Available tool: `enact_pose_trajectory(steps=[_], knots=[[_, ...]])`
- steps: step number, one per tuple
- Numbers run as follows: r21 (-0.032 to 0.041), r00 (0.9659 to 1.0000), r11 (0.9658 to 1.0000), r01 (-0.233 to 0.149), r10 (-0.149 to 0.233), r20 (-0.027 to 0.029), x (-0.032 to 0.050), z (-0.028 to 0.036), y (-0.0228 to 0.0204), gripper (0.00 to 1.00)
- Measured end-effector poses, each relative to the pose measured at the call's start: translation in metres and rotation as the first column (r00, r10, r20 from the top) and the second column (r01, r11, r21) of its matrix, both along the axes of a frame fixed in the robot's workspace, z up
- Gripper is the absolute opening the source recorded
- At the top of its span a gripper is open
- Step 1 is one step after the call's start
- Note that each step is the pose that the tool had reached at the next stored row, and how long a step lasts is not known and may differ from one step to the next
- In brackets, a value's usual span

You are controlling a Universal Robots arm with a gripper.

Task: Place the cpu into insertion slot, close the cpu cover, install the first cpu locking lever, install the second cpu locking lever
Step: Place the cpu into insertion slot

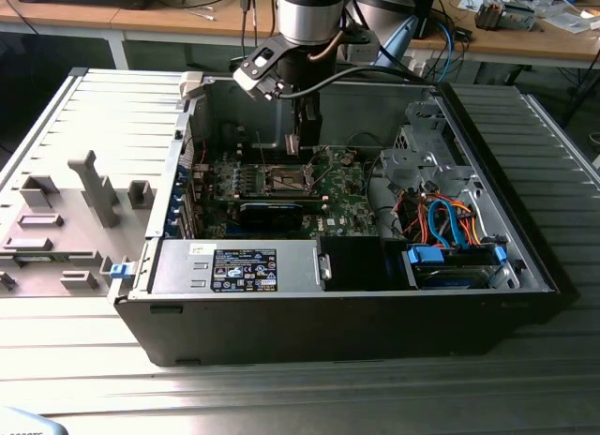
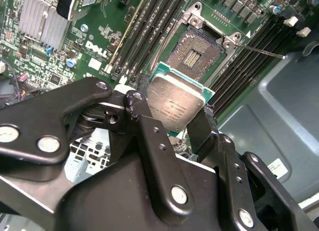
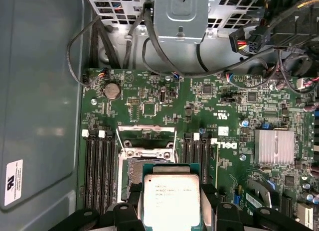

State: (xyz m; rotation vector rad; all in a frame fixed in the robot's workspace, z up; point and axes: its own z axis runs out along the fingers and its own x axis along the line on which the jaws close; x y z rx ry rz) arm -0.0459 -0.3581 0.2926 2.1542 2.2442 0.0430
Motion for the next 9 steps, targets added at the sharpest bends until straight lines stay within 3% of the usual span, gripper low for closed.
enact_pose_trajectory(steps=[9], knots=[[0.0000,1.0000,1.0000,0.000,0.000,0.0000,-0.0005,-0.0017,0.0000,0.55]])
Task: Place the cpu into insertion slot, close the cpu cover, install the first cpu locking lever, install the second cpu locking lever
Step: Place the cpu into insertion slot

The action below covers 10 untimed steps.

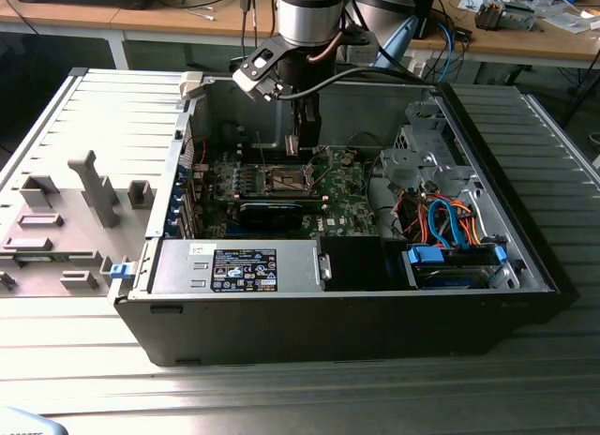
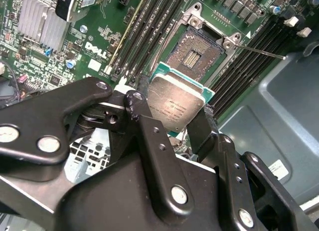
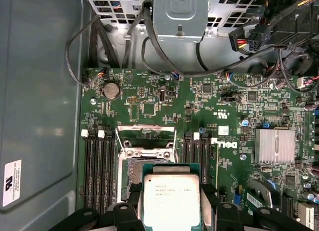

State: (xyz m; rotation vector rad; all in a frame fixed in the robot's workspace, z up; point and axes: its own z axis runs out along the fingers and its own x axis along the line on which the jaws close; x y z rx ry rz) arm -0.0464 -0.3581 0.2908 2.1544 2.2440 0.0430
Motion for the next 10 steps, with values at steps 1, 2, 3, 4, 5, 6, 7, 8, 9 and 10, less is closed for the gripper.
enact_pose_trajectory(steps=[1,2,3,4,5,6,7,8,9,10], knots=[[0.0001,1.0000,1.0000,0.000,0.000,0.0001,-0.0001,-0.0004,0.0000,0.55],[0.0000,1.0000,1.0000,0.000,0.000,0.0000,-0.0001,-0.0006,0.0000,0.55],[-0.0001,1.0000,1.0000,0.000,0.000,0.0000,-0.0001,-0.0010,0.0000,0.55],[-0.0001,1.0000,1.0000,0.000,0.000,0.0000,-0.0001,-0.0012,0.0000,0.55],[0.0001,1.0000,1.0000,0.000,0.000,0.0000,-0.0003,-0.0017,0.0000,0.55],[0.0000,1.0000,1.0000,0.000,0.000,0.0000,-0.0003,-0.0020,0.0000,0.55],[0.0000,1.0000,1.0000,0.000,0.000,0.0000,-0.0003,-0.0022,0.0000,0.55],[0.0000,1.0000,1.0000,0.000,0.000,0.0000,-0.0003,-0.0026,0.0000,0.55],[0.0000,1.0000,1.0000,0.000,0.000,0.0000,-0.0004,-0.0030,0.0000,0.55],[0.0000,1.0000,1.0000,0.000,0.000,0.0000,-0.0004,-0.0034,0.0000,0.55]])
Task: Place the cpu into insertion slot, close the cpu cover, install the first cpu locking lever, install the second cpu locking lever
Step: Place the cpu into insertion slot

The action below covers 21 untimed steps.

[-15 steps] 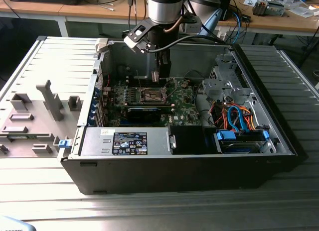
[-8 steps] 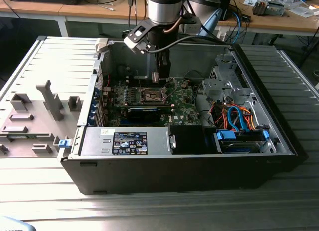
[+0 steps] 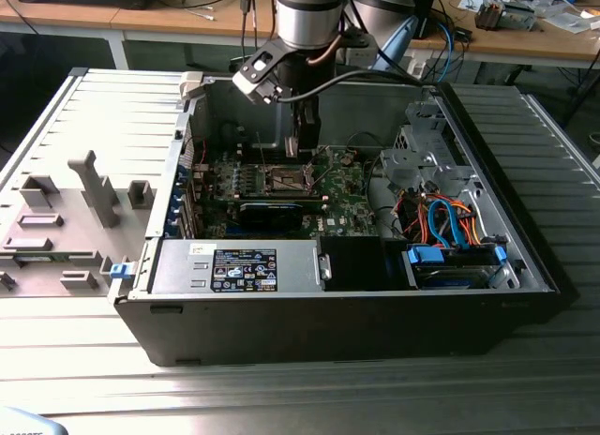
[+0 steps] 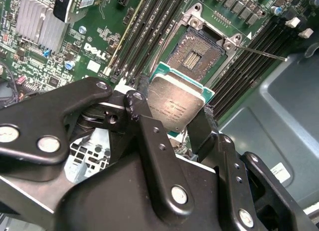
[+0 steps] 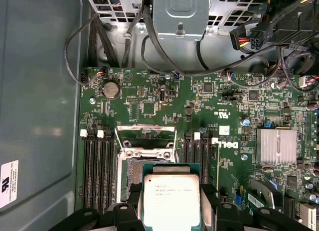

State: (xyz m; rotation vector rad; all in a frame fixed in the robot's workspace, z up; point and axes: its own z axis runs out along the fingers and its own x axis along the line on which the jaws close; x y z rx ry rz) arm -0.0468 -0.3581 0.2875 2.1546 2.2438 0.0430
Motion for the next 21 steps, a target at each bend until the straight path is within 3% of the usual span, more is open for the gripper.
enact_pose_trajectory(steps=[21], knots=[[-0.0010,1.0000,1.0000,0.001,-0.001,0.0000,-0.0007,-0.0060,0.0007,0.55]])
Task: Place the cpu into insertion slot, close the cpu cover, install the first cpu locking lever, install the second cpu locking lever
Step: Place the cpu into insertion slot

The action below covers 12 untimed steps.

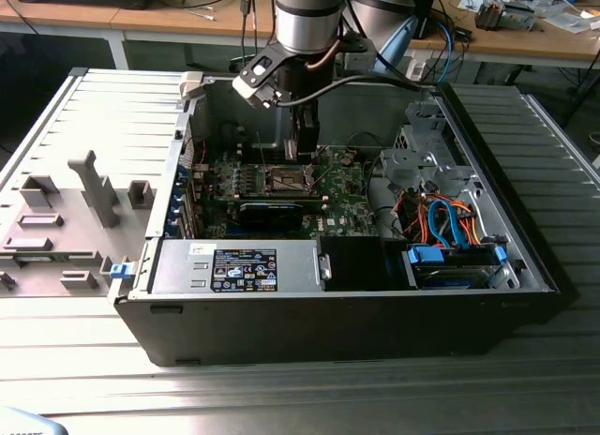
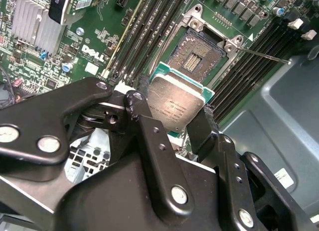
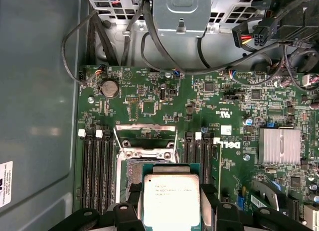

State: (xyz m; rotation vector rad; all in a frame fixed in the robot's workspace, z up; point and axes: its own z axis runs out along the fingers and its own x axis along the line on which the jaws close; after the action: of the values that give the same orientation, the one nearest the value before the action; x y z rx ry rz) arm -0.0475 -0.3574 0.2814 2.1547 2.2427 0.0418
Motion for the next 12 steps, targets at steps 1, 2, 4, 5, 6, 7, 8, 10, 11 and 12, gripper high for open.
enact_pose_trajectory(steps=[1,2,4,5,6,7,8,10,11,12], knots=[[-0.0017,1.0000,1.0000,0.000,0.000,0.0000,0.0000,-0.0002,0.0007,0.55],[-0.0033,1.0000,1.0000,0.000,0.000,0.0000,0.0001,-0.0004,0.0014,0.55],[-0.0058,1.0000,1.0000,0.000,0.000,-0.0001,0.0001,-0.0007,0.0034,0.55],[-0.0061,1.0000,1.0000,0.000,0.000,0.0000,0.0001,-0.0010,0.0042,0.55],[-0.0060,1.0000,1.0000,0.000,0.000,0.0001,0.0001,-0.0012,0.0044,0.55],[-0.0061,1.0000,1.0000,0.000,0.000,0.0000,0.0001,-0.0013,0.0044,0.55],[-0.0062,1.0000,1.0000,0.000,0.000,0.0000,0.0001,-0.0015,0.0045,0.55],[-0.0062,1.0000,1.0000,0.000,0.000,-0.0001,0.0001,-0.0019,0.0045,0.55],[-0.0062,1.0000,1.0000,0.000,0.000,-0.0001,0.0001,-0.0022,0.0045,0.55],[-0.0062,1.0000,1.0000,0.000,0.000,0.0000,0.0001,-0.0025,0.0045,0.55]])
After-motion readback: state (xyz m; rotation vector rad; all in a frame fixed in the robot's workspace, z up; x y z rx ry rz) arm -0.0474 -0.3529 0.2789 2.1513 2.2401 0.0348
